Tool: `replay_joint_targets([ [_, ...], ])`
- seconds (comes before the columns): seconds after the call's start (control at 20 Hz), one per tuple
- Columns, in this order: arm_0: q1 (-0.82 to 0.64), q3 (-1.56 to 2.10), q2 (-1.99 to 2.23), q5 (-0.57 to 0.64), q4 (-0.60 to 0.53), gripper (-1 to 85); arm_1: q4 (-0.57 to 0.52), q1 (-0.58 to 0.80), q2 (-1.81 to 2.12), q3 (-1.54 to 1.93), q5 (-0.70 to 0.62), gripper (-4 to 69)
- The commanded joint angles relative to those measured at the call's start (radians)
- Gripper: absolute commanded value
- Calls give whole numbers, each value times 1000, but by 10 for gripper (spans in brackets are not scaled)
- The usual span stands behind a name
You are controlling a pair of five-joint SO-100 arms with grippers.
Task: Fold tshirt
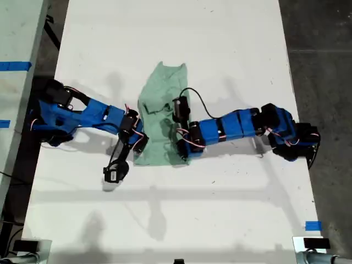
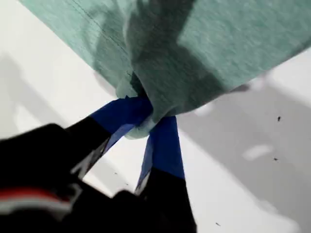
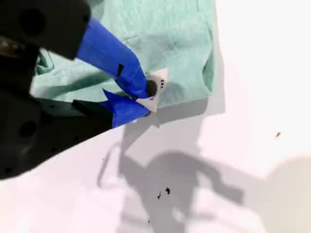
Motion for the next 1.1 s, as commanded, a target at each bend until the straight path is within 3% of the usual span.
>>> replay_joint_targets([
  [0.0, 77, -178, -18, -32, 61, 2, 60, -71, 132, -51, -11, -10],
  [0.15, 132, -368, -89, -64, 106, 2, 91, -118, 216, -51, -20, -10],
  [0.35, 86, -446, -11, -49, 141, 4, 81, -14, 279, -87, -170, -10],
  [0.6, -189, -394, 242, 80, 225, 4, -11, 186, 345, -87, -373, -10],
  [0.8, -451, -380, 264, 245, 215, 2, -46, 350, 364, -83, -485, -10],
  [1.0, -603, -390, 222, 341, 193, 7, -77, 471, 376, -57, -561, -12],
  [1.05, -650, -405, 232, 357, 198, 25, -87, 506, 385, -57, -581, 22],
])
